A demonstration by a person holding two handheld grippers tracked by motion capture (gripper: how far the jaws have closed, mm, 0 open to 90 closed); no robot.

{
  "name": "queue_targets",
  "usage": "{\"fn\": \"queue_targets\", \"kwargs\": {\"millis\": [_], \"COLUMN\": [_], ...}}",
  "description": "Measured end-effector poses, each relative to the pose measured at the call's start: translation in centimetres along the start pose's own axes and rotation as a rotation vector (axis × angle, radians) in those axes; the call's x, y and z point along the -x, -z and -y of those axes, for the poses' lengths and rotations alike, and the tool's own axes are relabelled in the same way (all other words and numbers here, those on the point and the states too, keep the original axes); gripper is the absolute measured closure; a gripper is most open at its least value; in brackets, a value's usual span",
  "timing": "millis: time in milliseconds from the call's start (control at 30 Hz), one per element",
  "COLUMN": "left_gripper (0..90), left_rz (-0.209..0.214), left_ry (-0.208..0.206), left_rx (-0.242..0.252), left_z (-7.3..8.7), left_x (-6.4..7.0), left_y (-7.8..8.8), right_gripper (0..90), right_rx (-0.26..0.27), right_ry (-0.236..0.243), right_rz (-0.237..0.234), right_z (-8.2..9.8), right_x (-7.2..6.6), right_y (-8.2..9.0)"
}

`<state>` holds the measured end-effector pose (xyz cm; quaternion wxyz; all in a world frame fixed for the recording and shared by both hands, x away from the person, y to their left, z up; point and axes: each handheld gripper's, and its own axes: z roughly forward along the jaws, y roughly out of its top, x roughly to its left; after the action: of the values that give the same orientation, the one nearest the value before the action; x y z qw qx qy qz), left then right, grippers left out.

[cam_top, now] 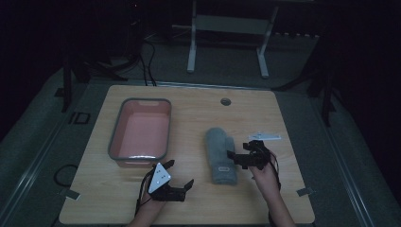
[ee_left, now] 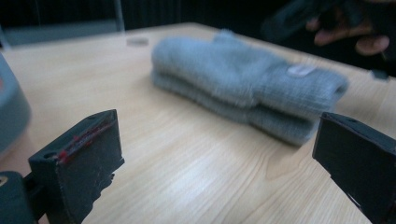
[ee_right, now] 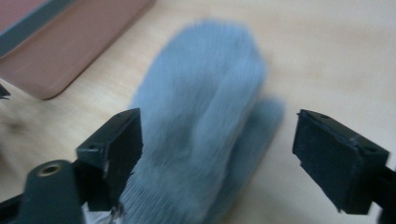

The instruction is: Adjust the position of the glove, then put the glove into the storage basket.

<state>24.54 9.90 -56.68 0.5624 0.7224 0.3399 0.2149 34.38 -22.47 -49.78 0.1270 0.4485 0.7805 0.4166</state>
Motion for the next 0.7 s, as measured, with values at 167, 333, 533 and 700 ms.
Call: {"fn": "queue_targets", "kwargs": {"millis": [167, 333, 533, 700], "left_gripper": [1.7, 1.7, 1.7, 1.7], "left_rz": [0.023, 0.061, 0.116, 0.115], "left_ry": [0.055, 0.093, 0.093, 0.081], "left_rx": [-0.039, -0.054, -0.136, -0.212], "left_z": [-1.3, -2.8, -4.7, -5.7], "left_x": [-0.2, 0.1, 0.8, 0.8], "left_y": [-1.0, -2.7, -5.0, -6.8], "right_gripper": [15.1, 13.2, 11.1, 21.6], "right_rx": [0.072, 0.042, 0.004, -0.016], "right_ry": [0.164, 0.148, 0.087, 0.110], "right_rz": [0.000, 0.021, -0.095, -0.062], "right_z": [-0.3, -0.5, 0.0, 0.5], "right_x": [0.5, 1.7, 2.0, 1.3], "right_y": [0.7, 1.2, 1.0, 0.6]}}
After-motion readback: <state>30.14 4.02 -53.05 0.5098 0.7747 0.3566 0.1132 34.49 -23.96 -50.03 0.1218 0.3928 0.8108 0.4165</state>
